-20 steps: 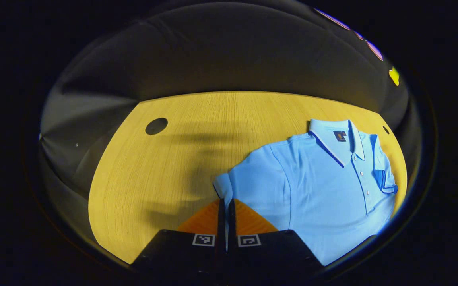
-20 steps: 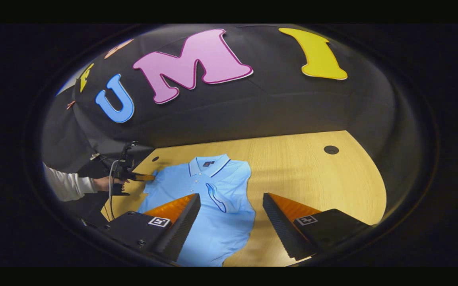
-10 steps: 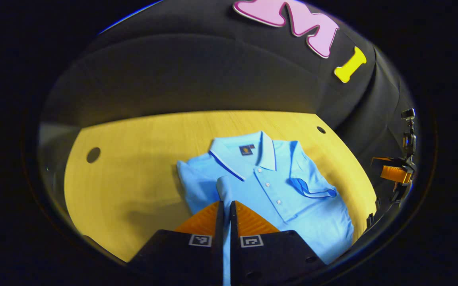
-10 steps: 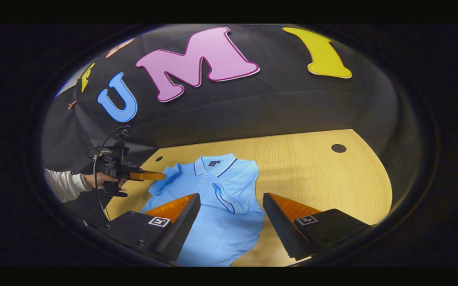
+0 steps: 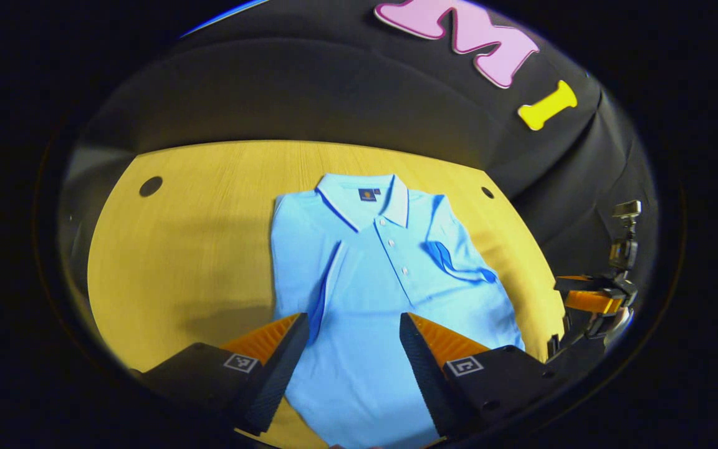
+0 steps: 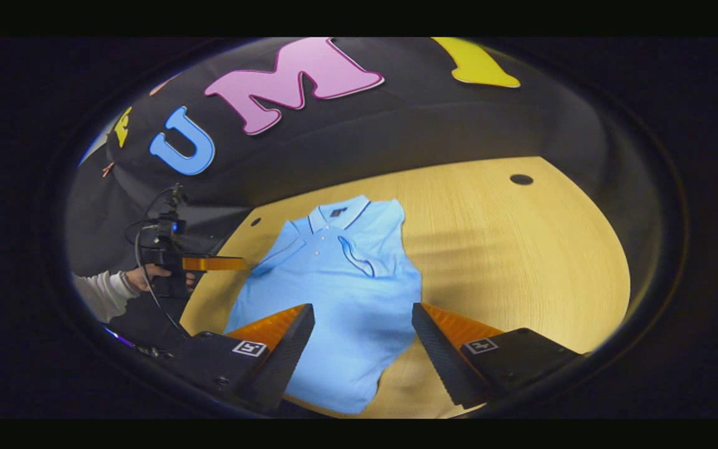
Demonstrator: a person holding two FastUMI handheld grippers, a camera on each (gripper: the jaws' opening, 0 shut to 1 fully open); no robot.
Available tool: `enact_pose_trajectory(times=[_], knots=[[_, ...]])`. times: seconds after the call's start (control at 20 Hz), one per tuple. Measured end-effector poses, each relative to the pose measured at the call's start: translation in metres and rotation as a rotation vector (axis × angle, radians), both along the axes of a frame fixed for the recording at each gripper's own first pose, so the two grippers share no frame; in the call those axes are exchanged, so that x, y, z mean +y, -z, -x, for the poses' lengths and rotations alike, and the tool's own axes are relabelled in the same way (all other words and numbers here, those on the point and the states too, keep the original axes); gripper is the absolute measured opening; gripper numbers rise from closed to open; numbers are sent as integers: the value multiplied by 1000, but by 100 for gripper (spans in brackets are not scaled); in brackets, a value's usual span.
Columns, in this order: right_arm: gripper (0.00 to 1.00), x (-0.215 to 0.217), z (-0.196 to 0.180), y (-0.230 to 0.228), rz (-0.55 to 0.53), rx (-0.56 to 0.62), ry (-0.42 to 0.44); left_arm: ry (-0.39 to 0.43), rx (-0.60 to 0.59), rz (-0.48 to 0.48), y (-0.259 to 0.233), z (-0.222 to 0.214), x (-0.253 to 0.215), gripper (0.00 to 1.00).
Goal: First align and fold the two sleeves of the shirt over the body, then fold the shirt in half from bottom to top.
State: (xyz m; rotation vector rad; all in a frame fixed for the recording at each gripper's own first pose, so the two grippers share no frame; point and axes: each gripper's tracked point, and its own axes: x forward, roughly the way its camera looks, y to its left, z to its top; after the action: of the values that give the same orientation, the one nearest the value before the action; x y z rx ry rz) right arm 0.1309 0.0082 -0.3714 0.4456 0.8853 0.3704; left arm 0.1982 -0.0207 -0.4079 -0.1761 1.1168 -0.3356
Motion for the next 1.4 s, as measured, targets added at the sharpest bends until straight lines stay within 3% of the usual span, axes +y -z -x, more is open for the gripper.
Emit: enact_pose_trajectory(times=[0.3,0.5,0.65,0.7,0.75,1.05,1.15,1.3,1.35,1.4], knots=[[98,29,116,46,-52,194,-65,-33,146,66,4,177,25,95],[98,49,161,72,-104,321,-50,-70,221,107,10,245,27,95],[97,49,177,74,-112,335,-45,-41,245,124,19,264,19,95],[91,48,182,74,-107,341,-51,-27,251,115,25,270,19,95],[96,46,184,74,-102,340,-52,-19,260,120,27,274,18,95],[95,63,192,74,-107,357,-83,-52,266,123,30,274,18,89],[95,68,192,75,-95,360,-106,-8,251,80,32,276,17,89],[89,71,192,82,-73,375,-114,76,214,-25,38,279,19,87],[84,68,191,85,-52,386,-112,70,197,-46,40,278,21,81],[69,63,190,90,-37,397,-105,65,185,-49,40,277,20,75]])
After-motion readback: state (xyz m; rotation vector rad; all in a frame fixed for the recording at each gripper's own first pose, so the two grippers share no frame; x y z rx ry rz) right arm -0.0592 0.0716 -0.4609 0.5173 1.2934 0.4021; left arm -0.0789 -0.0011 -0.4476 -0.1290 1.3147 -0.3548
